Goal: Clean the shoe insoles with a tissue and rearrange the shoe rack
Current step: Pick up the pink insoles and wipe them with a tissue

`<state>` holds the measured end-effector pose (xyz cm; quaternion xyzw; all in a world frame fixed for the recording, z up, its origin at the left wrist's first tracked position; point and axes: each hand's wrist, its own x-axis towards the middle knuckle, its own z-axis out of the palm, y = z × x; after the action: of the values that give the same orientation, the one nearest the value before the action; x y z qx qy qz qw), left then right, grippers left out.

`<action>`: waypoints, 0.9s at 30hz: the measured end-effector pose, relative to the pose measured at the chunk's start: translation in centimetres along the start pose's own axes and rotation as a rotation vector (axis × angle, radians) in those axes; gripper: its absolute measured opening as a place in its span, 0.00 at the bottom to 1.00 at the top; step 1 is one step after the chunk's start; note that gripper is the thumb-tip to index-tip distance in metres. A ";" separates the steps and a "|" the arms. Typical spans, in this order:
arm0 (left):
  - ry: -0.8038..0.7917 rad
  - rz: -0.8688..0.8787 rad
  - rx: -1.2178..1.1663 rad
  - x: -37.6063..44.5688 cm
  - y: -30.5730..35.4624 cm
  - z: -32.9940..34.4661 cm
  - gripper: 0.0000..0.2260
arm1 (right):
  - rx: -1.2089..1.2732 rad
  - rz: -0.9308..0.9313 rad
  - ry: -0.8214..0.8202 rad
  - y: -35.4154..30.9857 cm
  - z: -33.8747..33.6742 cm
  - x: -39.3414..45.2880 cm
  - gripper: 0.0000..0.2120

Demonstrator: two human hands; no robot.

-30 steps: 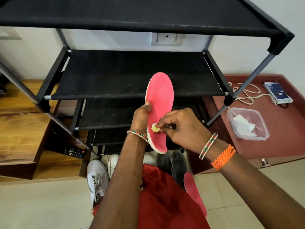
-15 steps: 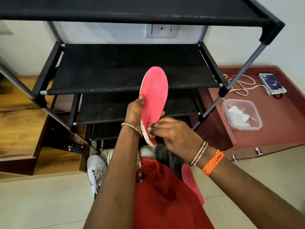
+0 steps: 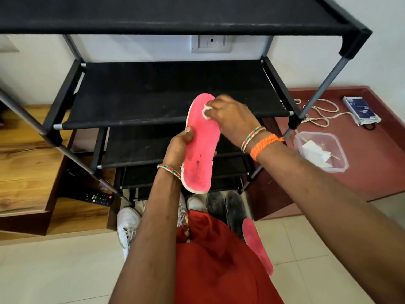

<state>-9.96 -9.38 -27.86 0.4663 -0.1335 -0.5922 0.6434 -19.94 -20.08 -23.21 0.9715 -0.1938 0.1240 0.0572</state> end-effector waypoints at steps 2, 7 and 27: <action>0.001 -0.004 -0.038 0.0 -0.1 0.1 0.15 | -0.056 0.108 -0.046 0.6 -0.2 1.0 0.15; 0.011 -0.114 -0.218 -0.4 -0.2 0.6 0.21 | -0.023 0.212 -0.078 -0.3 -0.3 0.0 0.17; -0.095 0.111 -0.550 -0.9 -0.8 2.1 0.14 | 0.702 0.481 -0.080 -9.0 -4.5 -8.6 0.11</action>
<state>-12.26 -9.40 -26.99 0.2379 -0.0233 -0.5915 0.7701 -25.12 -7.99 -21.68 0.8633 -0.3628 0.1543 -0.3151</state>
